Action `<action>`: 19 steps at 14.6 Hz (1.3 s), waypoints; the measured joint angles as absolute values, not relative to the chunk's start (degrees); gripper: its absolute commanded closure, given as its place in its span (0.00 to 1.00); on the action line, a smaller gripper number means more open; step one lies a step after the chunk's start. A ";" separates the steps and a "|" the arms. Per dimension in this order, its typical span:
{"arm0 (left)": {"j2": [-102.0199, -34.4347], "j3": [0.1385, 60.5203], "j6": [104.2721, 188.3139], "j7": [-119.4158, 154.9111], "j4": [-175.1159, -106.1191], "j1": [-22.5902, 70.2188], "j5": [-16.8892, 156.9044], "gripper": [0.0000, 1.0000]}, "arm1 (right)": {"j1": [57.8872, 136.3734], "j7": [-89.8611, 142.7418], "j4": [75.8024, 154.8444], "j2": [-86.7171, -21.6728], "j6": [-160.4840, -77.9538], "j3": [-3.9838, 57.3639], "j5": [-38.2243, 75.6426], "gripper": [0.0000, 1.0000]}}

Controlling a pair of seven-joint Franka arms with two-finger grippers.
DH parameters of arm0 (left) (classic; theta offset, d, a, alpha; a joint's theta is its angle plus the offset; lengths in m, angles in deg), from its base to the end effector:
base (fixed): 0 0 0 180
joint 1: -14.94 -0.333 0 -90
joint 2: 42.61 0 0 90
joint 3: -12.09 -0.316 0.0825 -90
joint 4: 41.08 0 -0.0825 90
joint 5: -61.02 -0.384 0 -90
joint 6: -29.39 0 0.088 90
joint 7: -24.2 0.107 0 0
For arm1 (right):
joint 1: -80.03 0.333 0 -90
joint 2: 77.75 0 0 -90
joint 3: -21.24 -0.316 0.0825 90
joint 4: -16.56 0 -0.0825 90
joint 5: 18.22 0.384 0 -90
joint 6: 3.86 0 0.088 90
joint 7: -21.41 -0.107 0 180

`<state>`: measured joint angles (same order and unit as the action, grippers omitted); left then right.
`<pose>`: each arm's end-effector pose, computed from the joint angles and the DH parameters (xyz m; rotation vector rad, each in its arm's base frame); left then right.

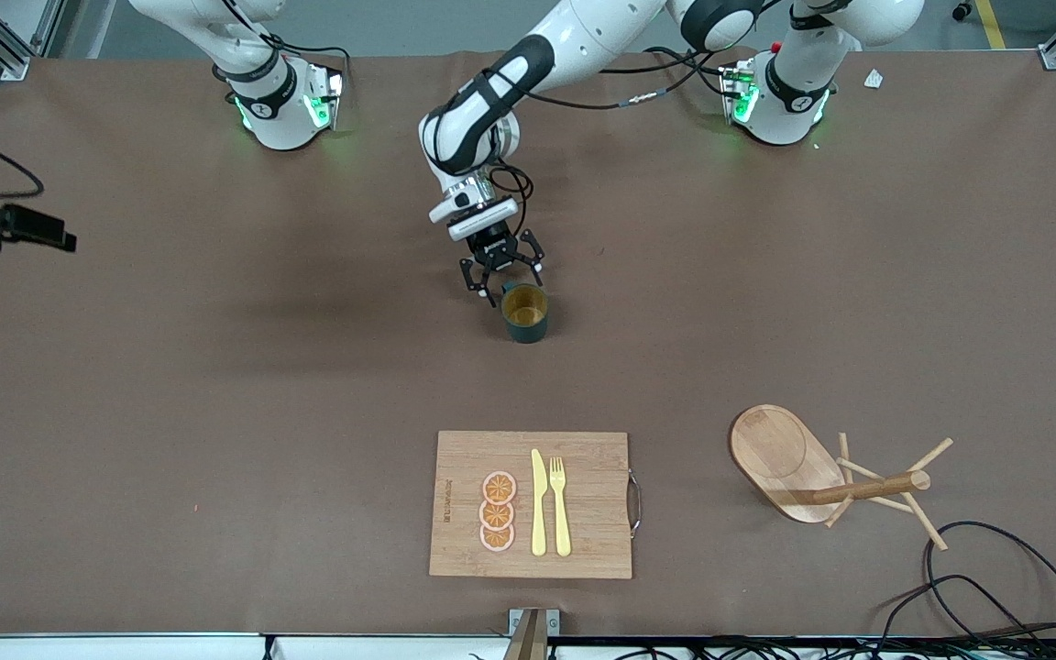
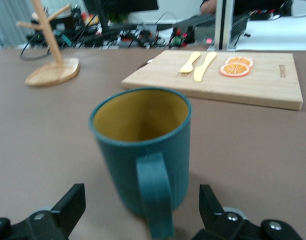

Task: Transfer cup from left to right arm and place
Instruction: 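Reach the right gripper to the mug while the left gripper holds it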

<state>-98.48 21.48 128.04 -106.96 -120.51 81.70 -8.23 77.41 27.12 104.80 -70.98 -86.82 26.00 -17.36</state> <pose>0.2678 -0.6355 0.1252 -2.4328 -0.4740 -1.4191 0.5684 -0.0692 0.5629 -3.0954 0.0454 0.3230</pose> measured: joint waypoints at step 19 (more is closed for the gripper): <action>-70.65 24.02 123.44 -75.03 -119.24 65.87 19.01 0.00 | 112.75 -8.90 118.28 -59.45 -122.37 24.23 -9.24 0.00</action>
